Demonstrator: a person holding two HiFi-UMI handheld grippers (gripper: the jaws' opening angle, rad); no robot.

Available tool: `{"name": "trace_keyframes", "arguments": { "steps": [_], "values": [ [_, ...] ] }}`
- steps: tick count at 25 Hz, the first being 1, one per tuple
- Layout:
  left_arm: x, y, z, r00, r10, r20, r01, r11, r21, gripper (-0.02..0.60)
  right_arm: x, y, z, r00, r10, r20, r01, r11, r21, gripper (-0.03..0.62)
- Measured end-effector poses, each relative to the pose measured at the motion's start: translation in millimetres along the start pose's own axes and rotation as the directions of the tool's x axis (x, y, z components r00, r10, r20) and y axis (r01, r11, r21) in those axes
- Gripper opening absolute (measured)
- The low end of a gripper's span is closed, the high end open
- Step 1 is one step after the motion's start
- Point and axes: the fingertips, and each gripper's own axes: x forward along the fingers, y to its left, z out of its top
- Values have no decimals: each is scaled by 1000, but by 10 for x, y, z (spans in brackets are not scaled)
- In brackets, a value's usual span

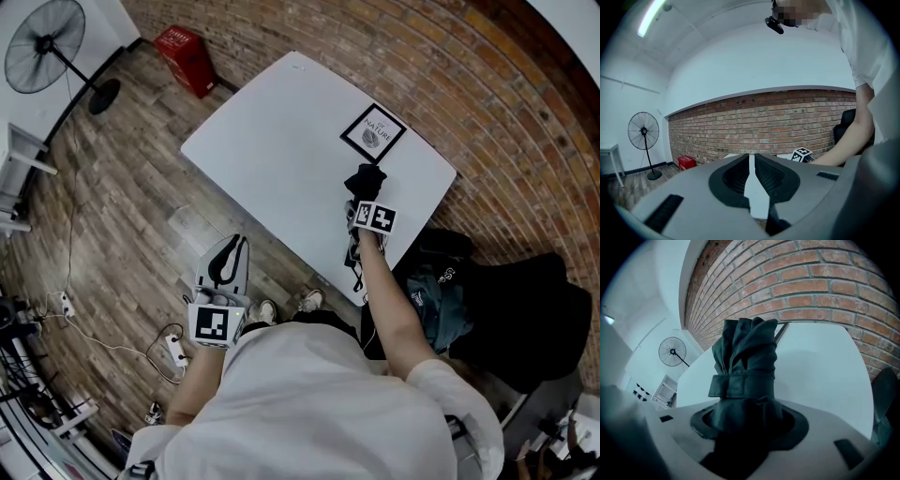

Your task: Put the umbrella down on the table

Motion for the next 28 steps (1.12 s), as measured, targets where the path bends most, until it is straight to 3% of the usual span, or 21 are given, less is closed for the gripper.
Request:
{"name": "trace_keyframes", "arguments": {
  "steps": [3, 10, 17, 19, 24, 28],
  "values": [
    [0, -9, 5, 1000, 1, -1, -1, 1000, -7, 54, 59, -9, 16, 1000, -14, -5, 14, 1000, 9, 249],
    [-71, -31, -45, 1000, -7, -13, 7, 1000, -15, 54, 111, 20, 7, 995, -96, -22, 93, 991, -98, 256],
    [-199, -3, -86, 1000, -13, -16, 13, 1000, -14, 54, 108, 39, -7, 991, -129, -32, 125, 985, -118, 265],
    [-229, -13, -119, 1000, -18, -23, 17, 1000, -23, 54, 110, 21, -7, 991, -128, -33, 125, 988, -89, 265],
    [-282, 1, -166, 999, -21, -36, 20, 999, -29, 54, 129, -26, 60, 994, -102, -32, 105, 990, 99, 264],
    [-295, 0, -150, 999, -25, -24, 24, 999, -34, 54, 140, -40, 101, 991, -129, -27, 131, 984, 121, 267]
  ]
}}
